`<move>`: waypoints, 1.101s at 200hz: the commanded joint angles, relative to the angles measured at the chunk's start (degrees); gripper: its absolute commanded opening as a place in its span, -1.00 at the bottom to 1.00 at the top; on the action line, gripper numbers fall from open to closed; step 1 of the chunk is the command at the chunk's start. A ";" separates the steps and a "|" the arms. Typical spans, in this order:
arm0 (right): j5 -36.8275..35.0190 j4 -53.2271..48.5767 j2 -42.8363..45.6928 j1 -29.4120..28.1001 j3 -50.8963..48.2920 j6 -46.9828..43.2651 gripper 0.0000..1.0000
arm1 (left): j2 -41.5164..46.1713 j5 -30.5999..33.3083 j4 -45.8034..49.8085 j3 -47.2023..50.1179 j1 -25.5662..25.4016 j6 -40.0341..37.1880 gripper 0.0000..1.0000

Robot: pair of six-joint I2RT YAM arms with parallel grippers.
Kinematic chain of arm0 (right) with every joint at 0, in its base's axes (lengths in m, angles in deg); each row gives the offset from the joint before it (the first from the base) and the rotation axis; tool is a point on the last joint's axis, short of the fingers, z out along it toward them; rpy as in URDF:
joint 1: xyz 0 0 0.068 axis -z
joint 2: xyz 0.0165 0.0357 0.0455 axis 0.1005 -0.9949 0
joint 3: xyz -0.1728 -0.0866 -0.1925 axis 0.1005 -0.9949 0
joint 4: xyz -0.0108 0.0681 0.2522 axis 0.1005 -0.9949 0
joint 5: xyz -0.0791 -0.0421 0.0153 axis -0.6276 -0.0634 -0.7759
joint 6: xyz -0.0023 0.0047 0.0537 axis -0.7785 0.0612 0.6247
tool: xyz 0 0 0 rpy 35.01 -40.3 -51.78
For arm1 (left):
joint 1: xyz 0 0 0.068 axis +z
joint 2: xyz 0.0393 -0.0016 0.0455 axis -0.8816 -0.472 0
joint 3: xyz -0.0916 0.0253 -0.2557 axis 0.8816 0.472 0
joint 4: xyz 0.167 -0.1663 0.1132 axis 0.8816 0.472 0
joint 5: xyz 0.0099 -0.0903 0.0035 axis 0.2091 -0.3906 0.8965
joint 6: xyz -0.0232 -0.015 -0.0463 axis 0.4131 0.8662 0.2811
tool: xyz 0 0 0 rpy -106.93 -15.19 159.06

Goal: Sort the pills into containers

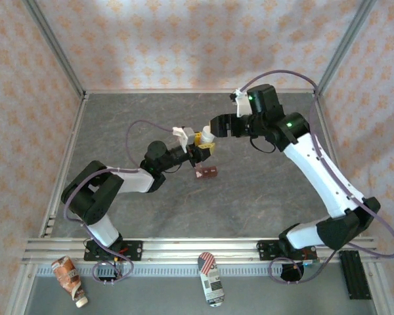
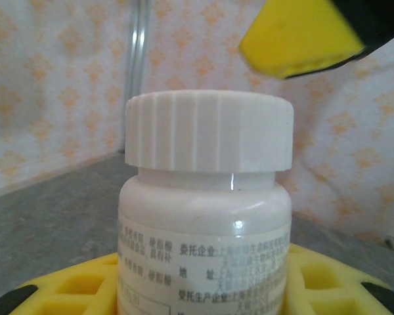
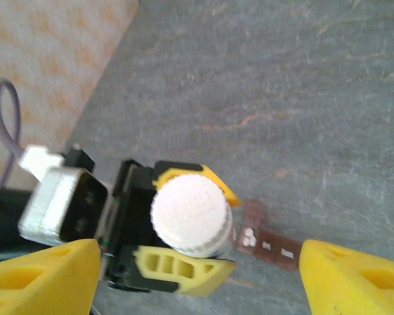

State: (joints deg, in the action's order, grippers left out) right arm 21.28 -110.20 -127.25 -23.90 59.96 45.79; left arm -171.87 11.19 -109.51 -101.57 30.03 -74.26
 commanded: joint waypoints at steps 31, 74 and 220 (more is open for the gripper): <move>4.86 -5.03 -4.35 -0.04 4.83 -5.75 0.53 | 0.16 -9.43 -2.69 -2.73 0.47 5.29 -1.00; 5.42 -4.62 -6.47 -0.17 5.28 -5.28 0.43 | -0.03 -10.13 -2.74 -3.07 0.51 5.64 -1.00; 0.06 5.25 -6.58 -3.87 -5.13 8.93 -0.18 | 2.31 1.54 -1.88 -2.03 -0.39 -0.44 -1.00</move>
State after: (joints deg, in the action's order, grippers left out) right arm 27.12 -107.51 -133.74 -24.54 59.07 46.86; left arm -171.87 5.42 -107.04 -103.08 30.09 -70.01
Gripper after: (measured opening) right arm 0.419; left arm 0.440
